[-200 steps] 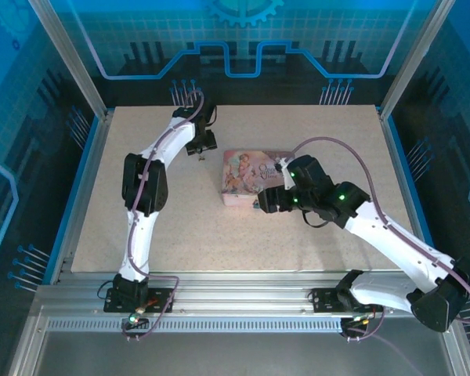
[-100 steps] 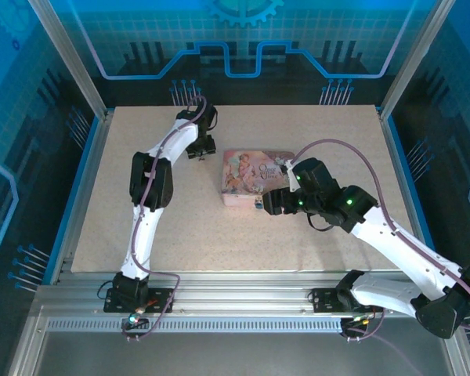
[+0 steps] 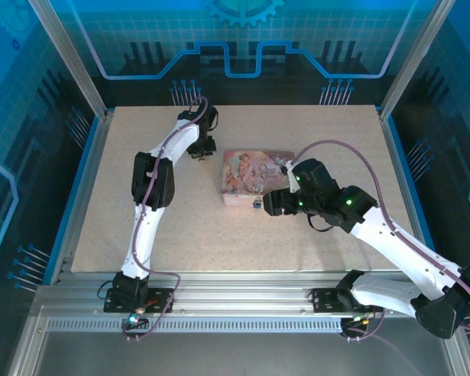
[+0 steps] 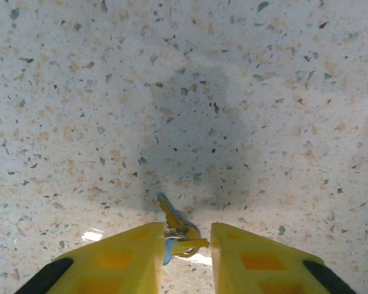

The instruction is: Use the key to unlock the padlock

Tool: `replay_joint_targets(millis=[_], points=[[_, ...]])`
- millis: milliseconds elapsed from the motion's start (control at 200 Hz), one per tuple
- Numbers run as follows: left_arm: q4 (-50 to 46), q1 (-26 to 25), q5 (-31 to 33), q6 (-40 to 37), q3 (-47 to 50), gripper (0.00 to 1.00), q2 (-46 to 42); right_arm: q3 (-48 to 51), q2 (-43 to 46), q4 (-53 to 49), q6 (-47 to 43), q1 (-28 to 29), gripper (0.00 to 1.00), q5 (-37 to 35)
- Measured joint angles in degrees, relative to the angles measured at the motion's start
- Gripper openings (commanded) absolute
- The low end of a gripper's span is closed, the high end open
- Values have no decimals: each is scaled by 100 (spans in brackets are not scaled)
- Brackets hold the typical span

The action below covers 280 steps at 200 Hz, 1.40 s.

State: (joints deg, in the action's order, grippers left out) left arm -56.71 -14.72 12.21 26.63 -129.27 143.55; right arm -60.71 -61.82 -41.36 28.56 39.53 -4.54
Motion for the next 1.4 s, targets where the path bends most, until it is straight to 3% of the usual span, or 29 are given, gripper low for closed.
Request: replay_joint_targets(millis=[185,680,951,1171,1401], points=[[-4,0,0,-96,-13,0,0,63,-2,0,39,-22,79,7],[-114,-7,0,-179,140,0,-136,229,22,70,101,-70,79,26],[-131,-153,-68,-398,481,0,-1357,426,22,341,142,-181,79,98],[-131,-544,-286,-625,511,0,-2618,463,22,719,192,-404,78,376],[-138,-887,-693,-752,535,0,-3377,461,31,940,208,-710,78,651]])
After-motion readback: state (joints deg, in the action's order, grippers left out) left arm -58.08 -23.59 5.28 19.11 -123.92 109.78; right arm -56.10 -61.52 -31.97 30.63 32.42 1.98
